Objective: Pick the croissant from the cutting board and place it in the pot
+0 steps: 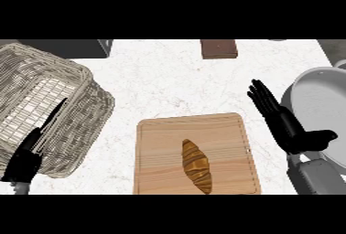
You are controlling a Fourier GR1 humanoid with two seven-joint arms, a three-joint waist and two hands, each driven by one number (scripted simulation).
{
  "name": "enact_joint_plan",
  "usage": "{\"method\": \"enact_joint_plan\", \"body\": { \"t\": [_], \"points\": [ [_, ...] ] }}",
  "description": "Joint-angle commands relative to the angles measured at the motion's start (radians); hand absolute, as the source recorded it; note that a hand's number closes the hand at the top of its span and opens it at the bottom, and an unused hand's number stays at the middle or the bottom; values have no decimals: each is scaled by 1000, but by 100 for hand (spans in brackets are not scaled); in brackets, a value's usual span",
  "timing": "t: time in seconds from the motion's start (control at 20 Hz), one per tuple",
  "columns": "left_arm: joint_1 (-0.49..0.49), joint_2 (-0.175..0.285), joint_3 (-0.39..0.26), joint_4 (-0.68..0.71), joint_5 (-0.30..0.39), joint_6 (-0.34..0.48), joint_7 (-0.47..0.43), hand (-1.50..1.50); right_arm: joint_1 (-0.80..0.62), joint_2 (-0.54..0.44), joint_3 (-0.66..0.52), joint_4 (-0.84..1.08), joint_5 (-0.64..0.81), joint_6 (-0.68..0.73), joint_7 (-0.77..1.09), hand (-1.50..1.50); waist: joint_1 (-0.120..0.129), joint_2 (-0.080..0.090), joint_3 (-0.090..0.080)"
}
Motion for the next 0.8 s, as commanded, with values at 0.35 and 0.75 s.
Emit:
{"method": "enact_joint_plan", "body": {
  "t": [0.35,0.75],
  "points": [
    [-199,-207,91,-64,171,74,-14,0,-383,-178,66,-17,181,348,-141,150,83,-14,-8],
    [-276,-245,121,5,181,102,-12,0,-435,-191,139,189,352,525,-690,-150,62,-1,-4]
  ]
}}
